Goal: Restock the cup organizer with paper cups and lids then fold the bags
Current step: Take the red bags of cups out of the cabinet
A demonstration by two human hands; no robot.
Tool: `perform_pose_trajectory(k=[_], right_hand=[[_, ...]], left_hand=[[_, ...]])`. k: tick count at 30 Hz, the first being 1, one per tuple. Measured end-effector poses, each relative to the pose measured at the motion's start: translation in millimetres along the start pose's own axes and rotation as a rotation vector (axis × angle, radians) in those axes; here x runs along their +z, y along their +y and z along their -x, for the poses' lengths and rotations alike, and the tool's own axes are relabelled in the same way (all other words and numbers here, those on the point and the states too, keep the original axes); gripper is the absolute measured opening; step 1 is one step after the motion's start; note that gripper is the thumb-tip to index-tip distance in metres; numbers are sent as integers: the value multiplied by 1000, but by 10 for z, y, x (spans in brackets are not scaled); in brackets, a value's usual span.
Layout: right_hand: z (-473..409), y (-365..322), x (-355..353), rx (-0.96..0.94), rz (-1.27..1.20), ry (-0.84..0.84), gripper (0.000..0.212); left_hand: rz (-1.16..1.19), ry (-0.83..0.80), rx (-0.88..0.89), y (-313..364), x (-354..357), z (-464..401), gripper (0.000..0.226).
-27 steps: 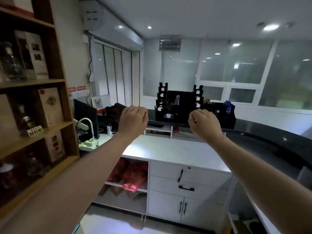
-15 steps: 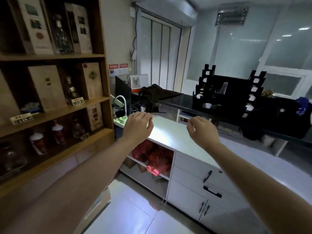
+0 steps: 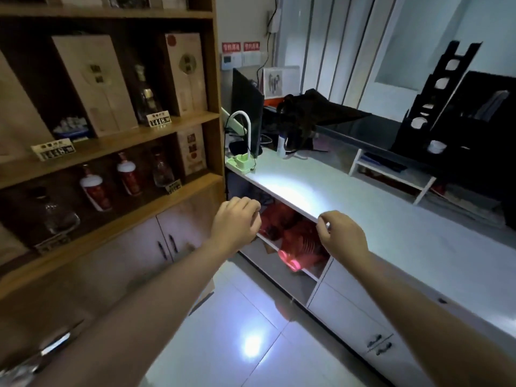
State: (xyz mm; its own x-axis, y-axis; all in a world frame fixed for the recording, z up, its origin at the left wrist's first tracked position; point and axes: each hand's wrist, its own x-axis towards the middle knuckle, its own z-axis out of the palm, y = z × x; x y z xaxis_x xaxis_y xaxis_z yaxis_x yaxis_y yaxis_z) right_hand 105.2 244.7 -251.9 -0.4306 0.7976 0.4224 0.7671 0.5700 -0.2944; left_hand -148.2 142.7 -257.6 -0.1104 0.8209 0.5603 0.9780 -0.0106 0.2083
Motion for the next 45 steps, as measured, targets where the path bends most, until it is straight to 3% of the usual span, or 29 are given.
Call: perform_pose_trajectory(k=[14, 20, 28, 34, 36, 41, 45], right_hand=[[-116, 689, 2190, 340, 22, -395, 28], [-196, 1190, 3353, 433, -4, -441, 26], [-305, 1841, 4620, 680, -73, -395, 28], [-285, 2287, 5542, 1140, -82, -338, 79], [-324, 2411, 5785, 1286, -123, -327, 85], [-421, 2504, 6247, 1216, -130, -204, 38], [-228, 2406, 6398, 1019, -64, -136, 31]], left_hand=[[95, -321, -32, -784, 2225, 47, 19], [93, -387, -107, -1025, 3249, 181, 19], [127, -381, 43, -1467, 4683, 327, 38], [192, -390, 54, -1859, 5745, 632, 36], [226, -391, 69, -1899, 5978, 728, 35], [296, -370, 104, -1968, 6375, 734, 33], [367, -368, 93, -1850, 6476, 669, 32]])
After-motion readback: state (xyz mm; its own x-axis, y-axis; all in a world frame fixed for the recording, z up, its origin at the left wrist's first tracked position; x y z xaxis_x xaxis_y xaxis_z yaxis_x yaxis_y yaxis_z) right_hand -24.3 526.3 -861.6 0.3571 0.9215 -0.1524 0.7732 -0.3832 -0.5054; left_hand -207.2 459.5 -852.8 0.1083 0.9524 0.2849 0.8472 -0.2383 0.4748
